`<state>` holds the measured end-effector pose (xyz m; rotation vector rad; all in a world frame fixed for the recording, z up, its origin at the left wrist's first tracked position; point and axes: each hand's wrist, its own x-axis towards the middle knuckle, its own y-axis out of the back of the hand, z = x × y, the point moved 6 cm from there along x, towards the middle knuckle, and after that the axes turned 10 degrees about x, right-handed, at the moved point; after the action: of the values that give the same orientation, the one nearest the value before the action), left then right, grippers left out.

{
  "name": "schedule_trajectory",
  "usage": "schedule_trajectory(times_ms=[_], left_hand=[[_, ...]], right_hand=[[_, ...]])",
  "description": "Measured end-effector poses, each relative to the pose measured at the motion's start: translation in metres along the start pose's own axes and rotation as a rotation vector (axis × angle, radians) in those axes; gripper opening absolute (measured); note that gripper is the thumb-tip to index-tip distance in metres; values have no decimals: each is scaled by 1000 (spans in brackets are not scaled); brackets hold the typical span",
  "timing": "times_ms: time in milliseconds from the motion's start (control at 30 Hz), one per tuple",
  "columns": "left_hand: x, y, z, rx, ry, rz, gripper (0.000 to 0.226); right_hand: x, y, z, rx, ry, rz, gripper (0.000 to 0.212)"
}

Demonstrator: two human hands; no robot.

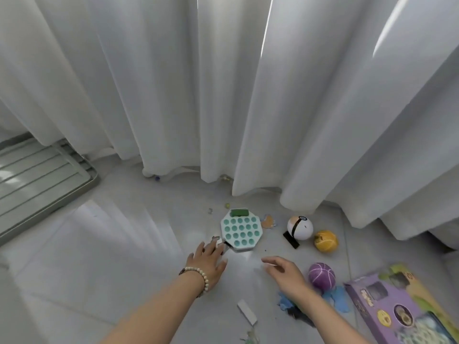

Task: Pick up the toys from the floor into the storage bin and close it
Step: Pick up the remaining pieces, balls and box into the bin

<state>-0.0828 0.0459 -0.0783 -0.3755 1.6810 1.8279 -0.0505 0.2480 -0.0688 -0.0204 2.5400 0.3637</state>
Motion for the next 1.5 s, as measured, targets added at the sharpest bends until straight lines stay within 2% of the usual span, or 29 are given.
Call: schedule_trajectory(times_ms=[233,500,533,600,633,700,833,933,1033,1267,1500], left_hand=[[19,-21,2,104,2,-71,56],[-21,-56,23,233,-99,-102,62],[-28,-63,27,248,-123,-103,71],[-42,-73,39,252,-186,-110,111],[-47,-77,45,243,-195,-114,120],[-51,-77,52,162,-189,-83,112],[-43,-58,56,-109,-36,156,57],[-33,-55,53,-207,158,179,65],[-23,-56,54,-312,232,169,67],[-11,-61,57,-348,268,144,53],[-5,-57,68,-428,220,136,42]], right_hand=[[-3,28,10,8,117,62,18],[-29,75,30,38,44,37,21],[-35,76,34,27,38,25,24],[-44,76,46,-33,42,-5,31],[-48,76,51,-81,48,-10,34],[-51,76,61,-151,69,13,42],[-47,69,71,-224,75,85,52],[-42,61,76,-279,71,149,53],[-38,50,78,-307,67,162,49],[-32,34,80,-397,-2,229,54],[-30,32,87,-334,-66,174,52]])
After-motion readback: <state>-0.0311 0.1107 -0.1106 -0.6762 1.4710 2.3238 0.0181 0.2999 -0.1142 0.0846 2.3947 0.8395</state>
